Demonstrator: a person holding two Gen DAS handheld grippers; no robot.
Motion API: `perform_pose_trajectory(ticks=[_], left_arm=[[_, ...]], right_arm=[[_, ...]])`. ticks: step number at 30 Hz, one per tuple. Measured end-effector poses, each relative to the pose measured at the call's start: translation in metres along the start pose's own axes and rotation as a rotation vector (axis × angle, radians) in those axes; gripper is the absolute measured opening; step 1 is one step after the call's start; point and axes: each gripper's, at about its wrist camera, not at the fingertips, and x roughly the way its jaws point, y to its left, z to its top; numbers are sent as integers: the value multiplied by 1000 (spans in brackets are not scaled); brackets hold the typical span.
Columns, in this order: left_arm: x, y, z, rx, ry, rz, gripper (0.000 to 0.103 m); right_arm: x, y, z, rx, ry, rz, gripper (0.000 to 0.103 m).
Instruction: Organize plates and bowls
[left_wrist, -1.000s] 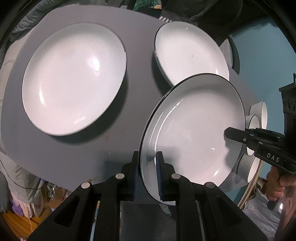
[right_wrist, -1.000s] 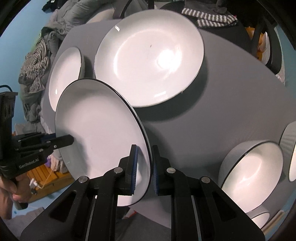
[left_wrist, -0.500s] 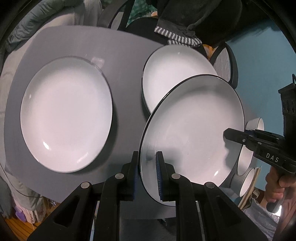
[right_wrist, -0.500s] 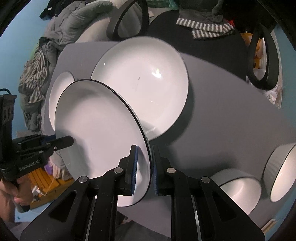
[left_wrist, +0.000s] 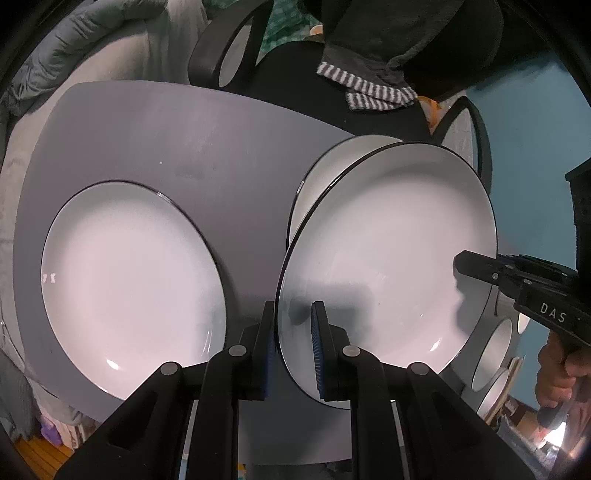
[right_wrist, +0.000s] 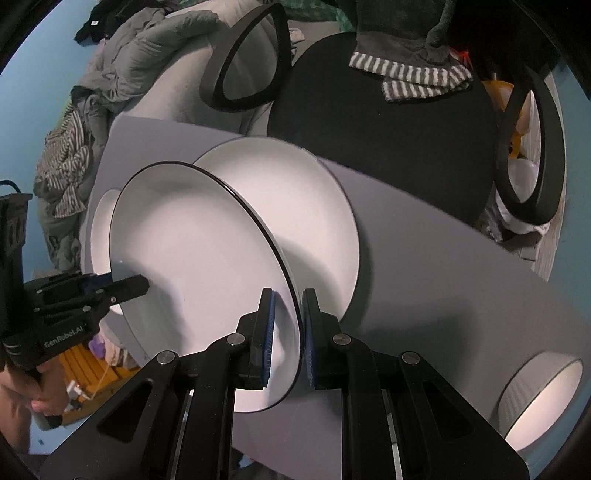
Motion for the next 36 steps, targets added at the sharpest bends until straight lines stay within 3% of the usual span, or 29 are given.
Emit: perform_pose_trajectory(ticks=[9, 25, 31, 36], left_arm=[[11, -8, 21, -20, 27, 38, 16], [22, -17, 29, 16, 65, 92, 17], [24, -17, 34, 16, 74, 86, 19], [25, -20, 33, 25, 68, 90, 27]], right_arm=[[13, -10, 20, 14, 25, -8, 16], [23, -17, 32, 63, 65, -42, 17], [28, -10, 37, 74, 136, -105, 24], [31, -2, 39, 64, 174, -146, 35]])
